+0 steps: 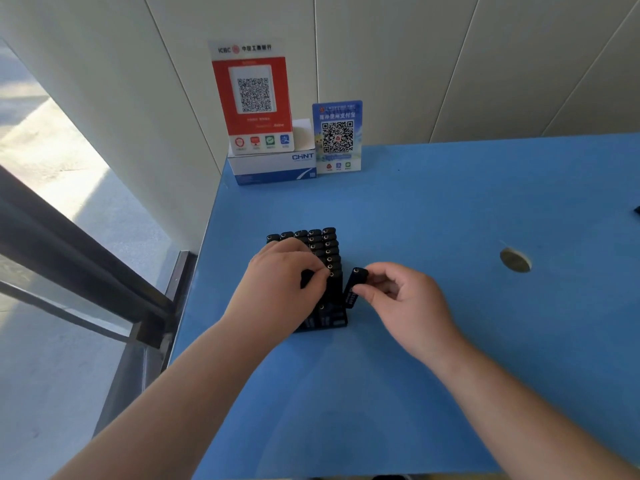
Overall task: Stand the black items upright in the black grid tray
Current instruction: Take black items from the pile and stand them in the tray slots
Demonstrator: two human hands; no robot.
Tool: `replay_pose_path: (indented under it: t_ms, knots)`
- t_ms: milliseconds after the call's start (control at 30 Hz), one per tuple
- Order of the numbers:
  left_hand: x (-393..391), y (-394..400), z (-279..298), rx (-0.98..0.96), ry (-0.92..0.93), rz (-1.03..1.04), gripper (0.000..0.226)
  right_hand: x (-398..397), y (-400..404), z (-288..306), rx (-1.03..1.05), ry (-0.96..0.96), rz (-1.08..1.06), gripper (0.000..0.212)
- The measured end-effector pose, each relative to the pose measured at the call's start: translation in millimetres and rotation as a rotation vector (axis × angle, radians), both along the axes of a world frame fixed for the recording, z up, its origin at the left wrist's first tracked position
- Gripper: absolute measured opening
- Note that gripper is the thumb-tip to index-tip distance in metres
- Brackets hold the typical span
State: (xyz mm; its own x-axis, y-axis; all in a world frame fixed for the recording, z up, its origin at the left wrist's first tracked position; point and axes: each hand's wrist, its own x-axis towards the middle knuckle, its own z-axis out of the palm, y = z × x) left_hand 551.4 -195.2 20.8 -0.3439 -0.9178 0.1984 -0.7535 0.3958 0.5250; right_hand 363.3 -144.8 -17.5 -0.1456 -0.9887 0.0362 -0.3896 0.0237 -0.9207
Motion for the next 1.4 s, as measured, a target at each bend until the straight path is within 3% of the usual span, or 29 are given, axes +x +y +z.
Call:
replay_pose_path:
  t_ms: [333,633,867,1067,1200,1400]
  knots:
    - [26,16,-4,-0.004,0.103,0.068,0.012,14,-8,-5,-0.073,0.127,0.05,0.036]
    - [40,22,-2,0.005,0.122,0.034,0.012,19,-6,-6,-0.078,0.238,0.062,0.016]
    - [50,27,2,-0.015,0.114,-0.008,0.011,27,-2,-4,-0.068,0.496,0.058,0.012]
    - [59,30,1,-0.005,0.124,-0.043,0.011,31,5,-7,0.08,0.425,-0.062,0.003]
    - [58,31,-1,-0.008,0.095,-0.06,0.014,21,23,-5,0.142,0.361,-0.091,0.03]
    - [32,42,10,-0.068,0.027,-0.132,0.018,-18,59,17,0.107,0.405,-0.189,0.042]
